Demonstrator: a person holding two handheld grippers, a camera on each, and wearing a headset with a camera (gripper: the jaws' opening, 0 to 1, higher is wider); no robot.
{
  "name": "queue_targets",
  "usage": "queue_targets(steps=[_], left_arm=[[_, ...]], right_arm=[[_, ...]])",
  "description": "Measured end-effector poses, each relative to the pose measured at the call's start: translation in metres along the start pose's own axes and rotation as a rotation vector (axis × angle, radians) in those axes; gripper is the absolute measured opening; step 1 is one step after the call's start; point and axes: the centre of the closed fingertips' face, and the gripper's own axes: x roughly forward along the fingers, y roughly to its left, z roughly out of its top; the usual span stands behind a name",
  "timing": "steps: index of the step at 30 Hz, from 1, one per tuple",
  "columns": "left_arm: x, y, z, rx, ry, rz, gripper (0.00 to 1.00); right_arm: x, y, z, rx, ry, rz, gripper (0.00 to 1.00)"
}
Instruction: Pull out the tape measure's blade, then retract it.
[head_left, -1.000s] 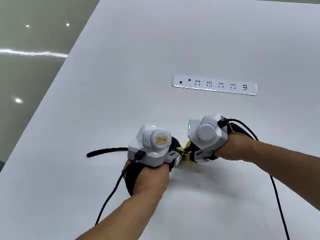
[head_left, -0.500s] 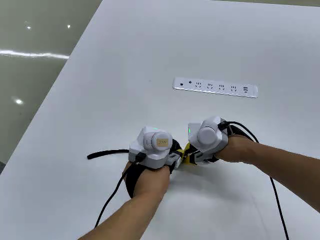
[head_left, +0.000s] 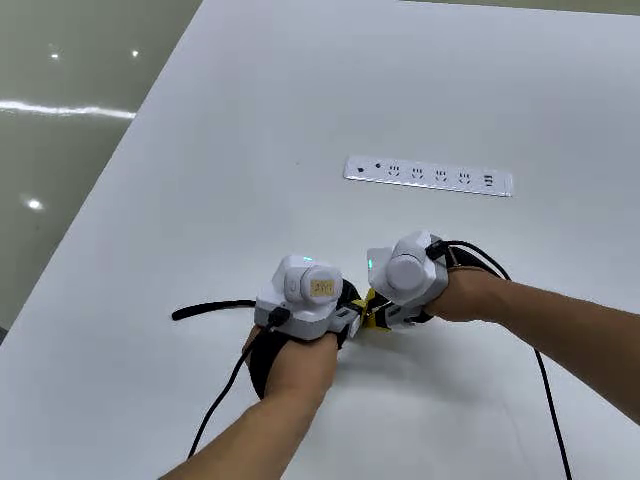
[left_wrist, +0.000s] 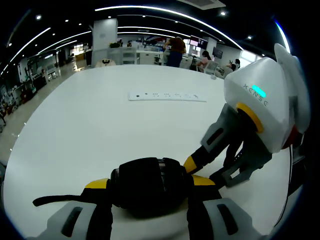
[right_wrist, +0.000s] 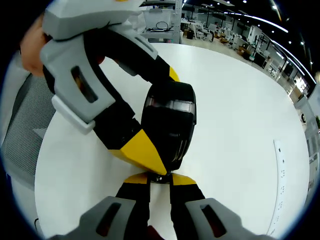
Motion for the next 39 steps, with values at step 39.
queue_targets(steps=[39], left_arm=[[-0.0062, 0.0007, 0.0040, 0.032, -0.040, -0.027, 0.59]], right_arm=[[-0.0033, -0.0032, 0.0053, 0.138, -0.047, -0.141, 0.21]])
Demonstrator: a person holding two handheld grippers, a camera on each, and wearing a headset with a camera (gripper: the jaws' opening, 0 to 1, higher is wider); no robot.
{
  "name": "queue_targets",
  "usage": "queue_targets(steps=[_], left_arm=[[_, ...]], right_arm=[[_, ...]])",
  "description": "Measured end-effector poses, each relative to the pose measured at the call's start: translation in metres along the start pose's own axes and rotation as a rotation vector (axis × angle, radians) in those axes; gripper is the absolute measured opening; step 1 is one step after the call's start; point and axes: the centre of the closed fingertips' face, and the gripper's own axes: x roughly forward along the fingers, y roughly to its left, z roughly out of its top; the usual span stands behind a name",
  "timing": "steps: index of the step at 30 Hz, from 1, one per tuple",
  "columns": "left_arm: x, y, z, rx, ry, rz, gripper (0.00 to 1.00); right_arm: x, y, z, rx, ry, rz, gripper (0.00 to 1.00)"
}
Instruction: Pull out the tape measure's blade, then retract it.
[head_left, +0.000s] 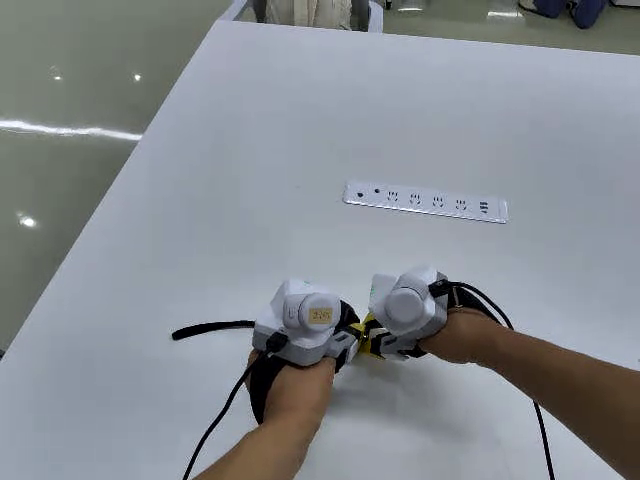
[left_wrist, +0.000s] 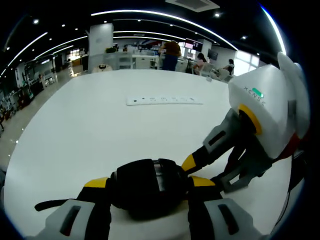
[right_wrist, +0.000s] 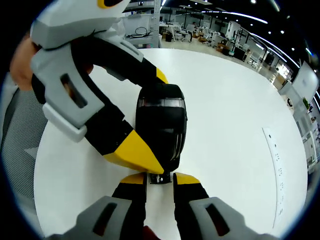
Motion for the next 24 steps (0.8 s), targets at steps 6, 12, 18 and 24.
queue_targets(steps=[6, 12, 18, 24], left_arm=[[-0.004, 0.002, 0.004, 0.017, -0.004, -0.004, 0.60], [-0.010, 0.003, 0.006, 0.027, -0.007, -0.007, 0.60], [-0.015, 0.002, 0.006, 0.037, -0.005, -0.032, 0.63], [-0.023, 0.002, 0.009, 0.035, -0.009, -0.044, 0.64]], right_arm=[[-0.004, -0.004, 0.001, 0.044, -0.007, -0.033, 0.23], [-0.010, -0.003, 0.003, 0.079, -0.010, -0.050, 0.23], [-0.016, 0.000, 0.008, 0.110, -0.027, -0.064, 0.25], [-0.024, 0.003, 0.013, 0.155, -0.044, -0.086, 0.28]])
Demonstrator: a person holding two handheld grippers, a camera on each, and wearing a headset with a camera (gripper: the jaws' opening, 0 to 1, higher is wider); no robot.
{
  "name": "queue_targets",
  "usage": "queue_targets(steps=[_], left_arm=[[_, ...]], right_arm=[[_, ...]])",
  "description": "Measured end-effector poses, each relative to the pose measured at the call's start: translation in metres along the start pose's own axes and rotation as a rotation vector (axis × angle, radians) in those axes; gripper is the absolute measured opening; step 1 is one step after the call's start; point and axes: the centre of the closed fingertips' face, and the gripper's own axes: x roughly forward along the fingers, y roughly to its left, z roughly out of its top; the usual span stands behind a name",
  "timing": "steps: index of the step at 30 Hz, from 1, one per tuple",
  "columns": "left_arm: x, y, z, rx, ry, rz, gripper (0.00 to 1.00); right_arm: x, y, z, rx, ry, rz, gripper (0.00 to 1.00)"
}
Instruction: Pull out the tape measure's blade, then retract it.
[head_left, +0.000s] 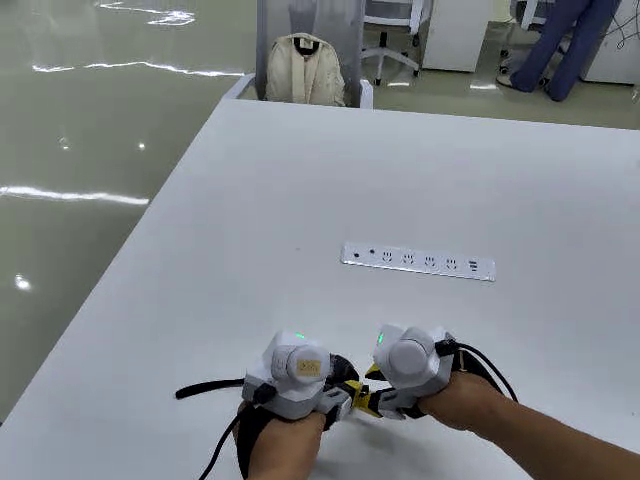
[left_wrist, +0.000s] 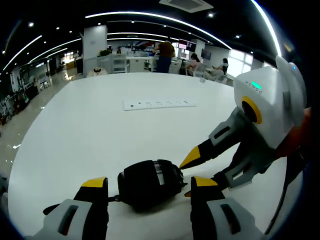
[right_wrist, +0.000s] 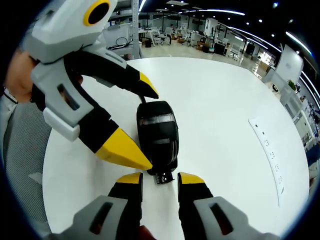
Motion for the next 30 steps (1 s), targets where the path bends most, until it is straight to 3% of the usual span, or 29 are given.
queue_targets(steps=[10, 21, 30], left_arm=[[-0.012, -0.001, 0.002, 0.018, 0.001, -0.026, 0.69], [-0.028, -0.002, 0.000, 0.047, 0.008, -0.044, 0.75], [-0.037, -0.006, -0.006, 0.062, 0.013, -0.058, 0.80]], right_arm=[[-0.012, 0.004, 0.002, 0.073, -0.028, -0.044, 0.33], [-0.036, 0.014, 0.004, 0.149, -0.063, -0.099, 0.36], [-0.051, 0.021, 0.009, 0.150, -0.085, -0.132, 0.40]])
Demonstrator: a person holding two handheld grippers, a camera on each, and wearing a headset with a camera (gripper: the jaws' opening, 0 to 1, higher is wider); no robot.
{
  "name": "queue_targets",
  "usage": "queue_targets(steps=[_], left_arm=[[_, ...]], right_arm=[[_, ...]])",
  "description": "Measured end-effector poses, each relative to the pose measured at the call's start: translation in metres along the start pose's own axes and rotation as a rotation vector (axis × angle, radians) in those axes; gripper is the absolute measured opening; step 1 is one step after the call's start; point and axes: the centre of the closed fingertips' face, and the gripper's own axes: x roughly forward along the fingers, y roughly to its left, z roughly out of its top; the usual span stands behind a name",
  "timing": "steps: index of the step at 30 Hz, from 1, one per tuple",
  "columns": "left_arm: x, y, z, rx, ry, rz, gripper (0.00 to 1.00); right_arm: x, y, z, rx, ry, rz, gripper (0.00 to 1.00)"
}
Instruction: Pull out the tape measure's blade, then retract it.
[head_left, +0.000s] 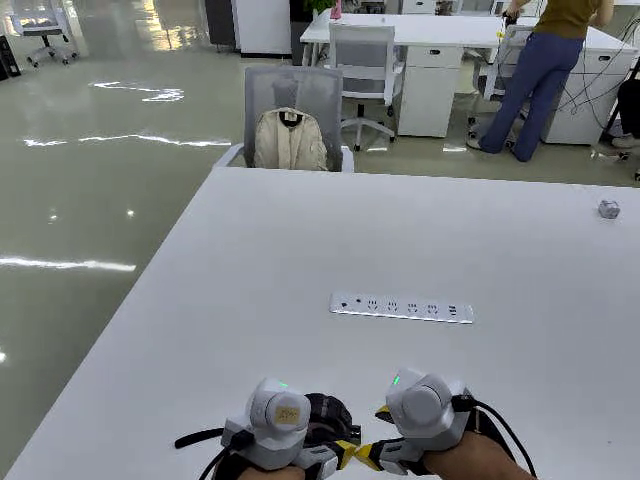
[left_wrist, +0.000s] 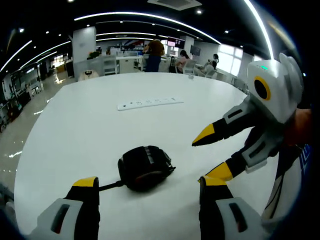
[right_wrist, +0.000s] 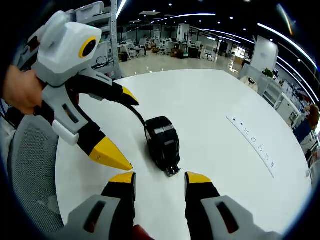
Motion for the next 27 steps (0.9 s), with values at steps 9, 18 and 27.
queue_targets(steps=[9, 18, 27], left_arm=[[-0.023, 0.000, -0.008, 0.043, -0.014, 0.007, 0.81], [-0.040, 0.005, -0.014, 0.050, -0.032, 0.012, 0.84], [-0.051, 0.003, -0.022, 0.053, -0.039, -0.005, 0.90]], right_arm=[[-0.025, 0.008, 0.005, 0.078, -0.061, -0.080, 0.42], [-0.045, 0.013, 0.000, 0.110, -0.075, -0.126, 0.47], [-0.061, 0.021, -0.002, 0.150, -0.106, -0.161, 0.49]])
